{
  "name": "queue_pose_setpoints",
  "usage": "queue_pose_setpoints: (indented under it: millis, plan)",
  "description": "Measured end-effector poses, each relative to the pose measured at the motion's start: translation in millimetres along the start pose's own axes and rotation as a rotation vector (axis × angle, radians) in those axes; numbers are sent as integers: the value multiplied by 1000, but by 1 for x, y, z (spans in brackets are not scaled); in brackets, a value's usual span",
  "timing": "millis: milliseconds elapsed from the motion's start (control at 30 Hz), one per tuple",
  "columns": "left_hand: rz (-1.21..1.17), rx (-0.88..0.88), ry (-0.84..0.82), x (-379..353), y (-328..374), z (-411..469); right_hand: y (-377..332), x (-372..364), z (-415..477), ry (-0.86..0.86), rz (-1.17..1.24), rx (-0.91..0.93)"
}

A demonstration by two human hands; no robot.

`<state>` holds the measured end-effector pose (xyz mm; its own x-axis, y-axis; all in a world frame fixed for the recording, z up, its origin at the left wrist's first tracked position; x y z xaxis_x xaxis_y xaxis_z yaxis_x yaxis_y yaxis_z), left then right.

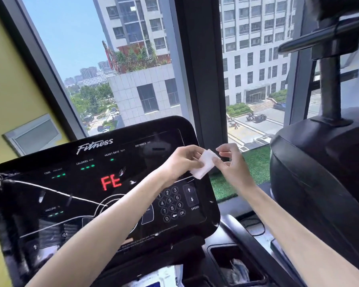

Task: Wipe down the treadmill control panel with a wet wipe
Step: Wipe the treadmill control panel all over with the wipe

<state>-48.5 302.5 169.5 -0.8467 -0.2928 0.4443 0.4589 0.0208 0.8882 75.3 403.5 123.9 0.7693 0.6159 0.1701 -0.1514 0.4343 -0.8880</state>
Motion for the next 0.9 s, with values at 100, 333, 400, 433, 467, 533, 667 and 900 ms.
queue_pose_setpoints:
  millis: [100, 333, 400, 433, 467, 533, 667, 900]
  plan:
    - [-342, 78, -13, -1, -2, -5, -3, 2, 4, -50, 226, -133]
    - [-242, 167, 142, -15, -7, -6, -3, -8, 6, 39, 162, -149]
    - [-160, 164, 218, -12, -5, -3, 0, -10, 6, 16, 215, -168]
    - [-78, 149, 230, -9, -3, -2, 1, -10, 5, -22, 239, -185]
    - [17, 122, 220, -6, -1, 0, 0, -10, 5, -66, 236, -205]
    - [191, 49, 215, -2, 1, 1, -1, -12, 7, -80, 203, -237]
    - [732, -317, 337, -6, -3, -3, -5, -12, 17, 67, 335, -361]
    - [630, -306, 429, -10, -9, -4, -11, -14, 20, -38, 619, -366]
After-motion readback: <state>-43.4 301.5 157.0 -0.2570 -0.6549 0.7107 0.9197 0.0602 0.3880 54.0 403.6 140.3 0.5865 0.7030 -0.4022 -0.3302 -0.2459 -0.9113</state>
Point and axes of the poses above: each hand's wrist, its own z-axis towards the middle knuckle, its own x-axis out of the back of the hand, y = z × x, the point moved 1 cm from there along z, towards the middle knuckle, and after that the axes turned 5 degrees about -y, right-handed, at the moved point
